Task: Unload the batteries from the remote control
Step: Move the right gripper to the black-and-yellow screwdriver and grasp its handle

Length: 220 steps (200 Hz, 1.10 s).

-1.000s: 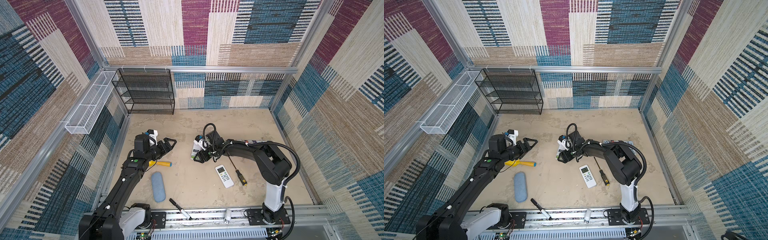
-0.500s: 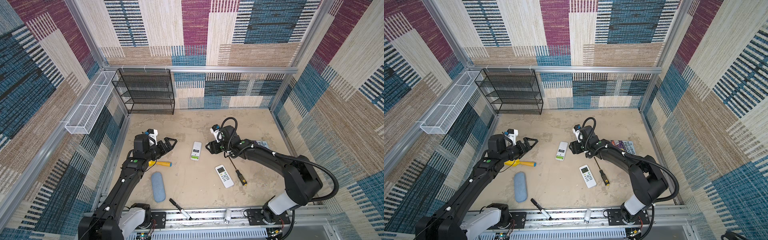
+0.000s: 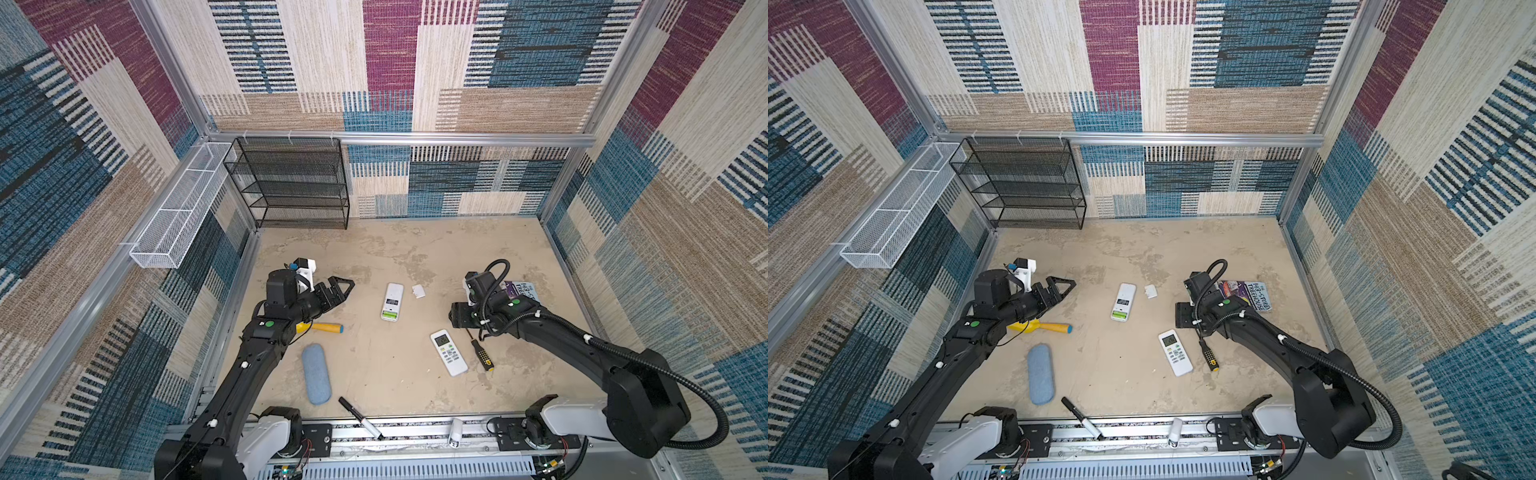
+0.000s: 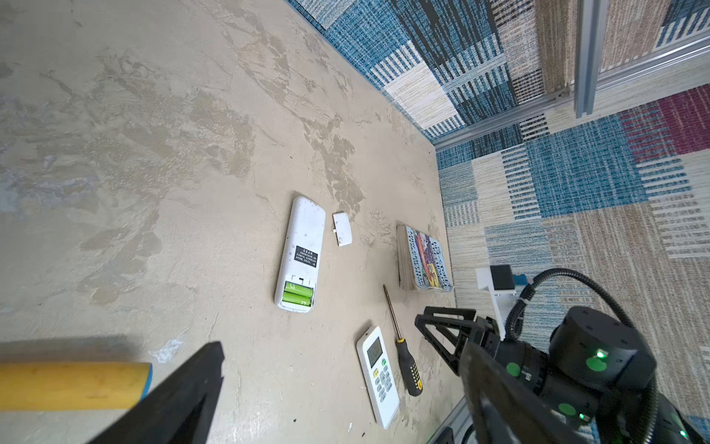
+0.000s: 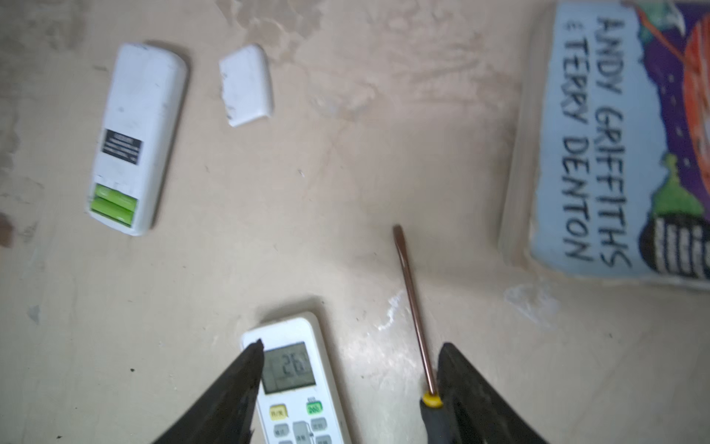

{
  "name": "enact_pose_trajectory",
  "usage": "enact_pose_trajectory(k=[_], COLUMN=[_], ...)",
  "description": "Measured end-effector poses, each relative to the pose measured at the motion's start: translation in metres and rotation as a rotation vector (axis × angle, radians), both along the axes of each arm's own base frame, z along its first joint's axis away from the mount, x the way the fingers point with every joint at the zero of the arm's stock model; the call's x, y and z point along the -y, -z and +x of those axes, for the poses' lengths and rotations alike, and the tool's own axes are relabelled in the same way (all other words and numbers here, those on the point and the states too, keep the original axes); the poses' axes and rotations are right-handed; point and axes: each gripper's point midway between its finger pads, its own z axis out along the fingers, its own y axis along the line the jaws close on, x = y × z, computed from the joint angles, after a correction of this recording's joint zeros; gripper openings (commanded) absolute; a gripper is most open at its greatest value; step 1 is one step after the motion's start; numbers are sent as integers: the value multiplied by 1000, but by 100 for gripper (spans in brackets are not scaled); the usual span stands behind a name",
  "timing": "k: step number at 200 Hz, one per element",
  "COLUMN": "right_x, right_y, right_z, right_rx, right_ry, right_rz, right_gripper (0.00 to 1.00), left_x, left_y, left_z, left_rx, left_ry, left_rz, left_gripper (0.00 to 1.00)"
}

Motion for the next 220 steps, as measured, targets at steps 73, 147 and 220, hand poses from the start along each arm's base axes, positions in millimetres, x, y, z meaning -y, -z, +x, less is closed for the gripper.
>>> enact_pose_trajectory(k=[73,147,220], right_x=[31,34,27], right_y=[43,62,55], right_z=[-60,-66,-57], right_rx=[-173,-213,-171], right_ry=[156,179,150], right_rz=[-10,-18,8], right_gripper=[58,33,5], left_x=[4,8,10], left_y=[5,5,6], left_z=[4,5,7], left_rx=[-22,-17,-17], left_ry=[21,43,59], left_rz=[-6,-20,-31], left_gripper=[96,95,95])
